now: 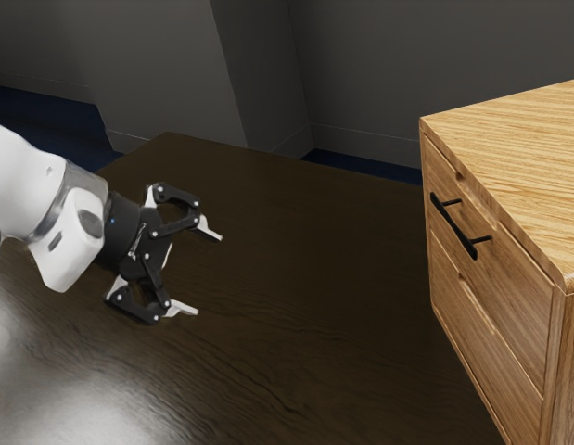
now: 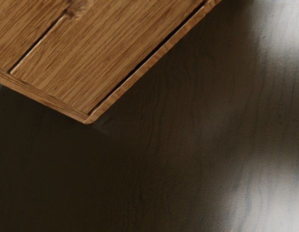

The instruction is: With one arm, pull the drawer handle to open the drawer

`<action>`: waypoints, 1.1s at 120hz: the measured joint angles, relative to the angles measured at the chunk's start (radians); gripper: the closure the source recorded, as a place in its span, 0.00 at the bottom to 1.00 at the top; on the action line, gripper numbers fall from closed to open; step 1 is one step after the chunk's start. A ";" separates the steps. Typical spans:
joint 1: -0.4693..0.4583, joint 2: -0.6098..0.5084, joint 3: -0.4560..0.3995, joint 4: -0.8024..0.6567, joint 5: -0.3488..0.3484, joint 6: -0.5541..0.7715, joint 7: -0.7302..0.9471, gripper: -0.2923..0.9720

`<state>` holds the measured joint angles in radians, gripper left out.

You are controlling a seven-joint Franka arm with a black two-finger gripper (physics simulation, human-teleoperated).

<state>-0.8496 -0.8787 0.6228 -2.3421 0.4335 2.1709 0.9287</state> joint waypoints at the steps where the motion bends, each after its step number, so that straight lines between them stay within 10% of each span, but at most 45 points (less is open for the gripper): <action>1: -0.006 0.000 0.001 0.001 0.005 0.008 0.011 0.23; 77: -0.614 0.359 0.342 0.300 0.213 0.312 0.455 0.23; 132: -0.777 0.392 0.493 0.341 0.218 0.405 0.520 0.23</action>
<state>-1.6262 -0.4871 1.1157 -2.0008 0.6515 2.5759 1.4488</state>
